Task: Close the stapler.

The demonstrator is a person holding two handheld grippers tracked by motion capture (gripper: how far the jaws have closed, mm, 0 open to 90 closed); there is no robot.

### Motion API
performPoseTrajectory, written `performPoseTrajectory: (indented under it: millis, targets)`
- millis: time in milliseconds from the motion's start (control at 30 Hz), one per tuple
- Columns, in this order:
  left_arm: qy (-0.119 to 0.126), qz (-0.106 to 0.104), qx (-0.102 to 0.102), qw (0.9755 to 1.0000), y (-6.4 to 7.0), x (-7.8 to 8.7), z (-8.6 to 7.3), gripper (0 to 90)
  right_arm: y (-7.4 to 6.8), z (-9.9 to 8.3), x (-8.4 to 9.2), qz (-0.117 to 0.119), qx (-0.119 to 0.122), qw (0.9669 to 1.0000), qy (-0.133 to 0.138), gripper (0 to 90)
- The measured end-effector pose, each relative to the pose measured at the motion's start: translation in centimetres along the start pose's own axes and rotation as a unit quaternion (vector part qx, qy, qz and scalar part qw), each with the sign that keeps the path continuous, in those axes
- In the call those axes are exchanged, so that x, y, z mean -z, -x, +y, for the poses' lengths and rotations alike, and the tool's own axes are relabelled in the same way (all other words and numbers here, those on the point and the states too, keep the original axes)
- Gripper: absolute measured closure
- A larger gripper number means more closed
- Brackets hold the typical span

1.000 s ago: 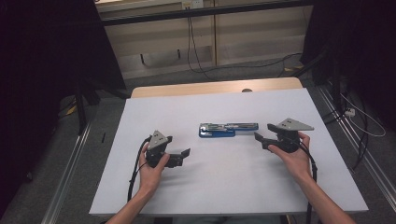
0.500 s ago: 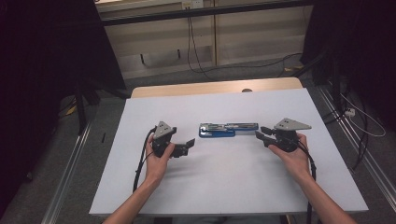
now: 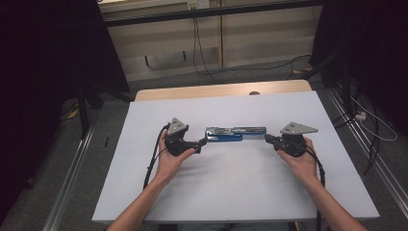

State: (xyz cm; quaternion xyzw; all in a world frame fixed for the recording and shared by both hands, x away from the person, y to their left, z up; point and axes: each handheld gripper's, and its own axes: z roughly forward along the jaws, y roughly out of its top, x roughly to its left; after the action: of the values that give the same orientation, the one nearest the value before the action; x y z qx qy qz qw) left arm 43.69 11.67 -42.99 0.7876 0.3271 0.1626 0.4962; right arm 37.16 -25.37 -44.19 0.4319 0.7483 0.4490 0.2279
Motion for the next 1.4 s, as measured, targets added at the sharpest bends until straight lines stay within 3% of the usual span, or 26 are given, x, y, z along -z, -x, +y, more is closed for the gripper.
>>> performPoseTrajectory:
  millis: [167, 200, 467, 533, 667, 700, 867, 1033, 1133, 1267, 1333, 1400]
  targets:
    - [0.004, 0.006, -0.012, 0.9999, 0.3, -0.5, 0.6, 8.0, 0.2, -0.1, -0.1, 0.000, -0.002, 1.0000, -0.006, 90.0]
    - [0.009, 0.004, 0.000, 0.9999, 0.2, -0.9, 0.9, 8.7, 0.2, -0.1, -0.1, -0.001, 0.000, 1.0000, -0.005, 90.0]
    - [0.015, -0.003, 0.015, 0.9998, 0.3, -1.3, 1.6, 14.9, 0.2, -0.1, -0.1, -0.002, 0.000, 1.0000, -0.004, 90.0]
    - [0.013, -0.001, 0.002, 0.9999, 0.8, -1.1, 1.7, 20.7, 0.2, -0.1, -0.1, 0.000, 0.001, 1.0000, -0.004, 90.0]
    - [0.013, -0.010, 0.002, 0.9999, 1.1, -1.3, 1.6, 26.6, 0.2, -0.2, -0.3, -0.001, 0.000, 1.0000, -0.006, 90.0]
    - [0.008, -0.015, 0.003, 0.9998, 1.1, -1.5, 1.5, 32.7, 0.2, -0.1, -0.5, -0.002, 0.002, 1.0000, -0.006, 90.0]
    - [-0.010, -0.015, -0.001, 0.9998, 1.0, -1.9, 1.1, 35.6, 0.3, -0.2, -0.6, 0.000, 0.000, 1.0000, -0.008, 90.0]
    - [-0.016, -0.023, 0.002, 0.9996, 0.9, -2.1, 0.9, 49.6, 0.3, -0.2, -0.7, -0.001, -0.001, 1.0000, -0.009, 90.0]
    - [-0.019, -0.030, 0.003, 0.9994, 0.9, -2.0, 0.9, 51.5, 0.3, -0.3, -0.8, 0.002, 0.001, 0.9999, -0.014, 90.0]
    - [-0.021, -0.040, 0.008, 0.9989, 0.8, -2.2, 0.8, 69.2, 0.2, -0.3, -1.0, 0.005, 0.003, 0.9998, -0.018, 90.0]
    - [-0.025, -0.043, 0.004, 0.9988, 0.9, -2.3, 0.7, 71.7, 0.2, -0.3, -1.1, 0.005, 0.003, 0.9998, -0.020, 90.0]
    - [-0.037, -0.033, -0.021, 0.9985, 0.9, -2.5, 0.6, 72.5, 0.2, -0.3, -1.1, 0.004, 0.001, 0.9998, -0.021, 90.0]
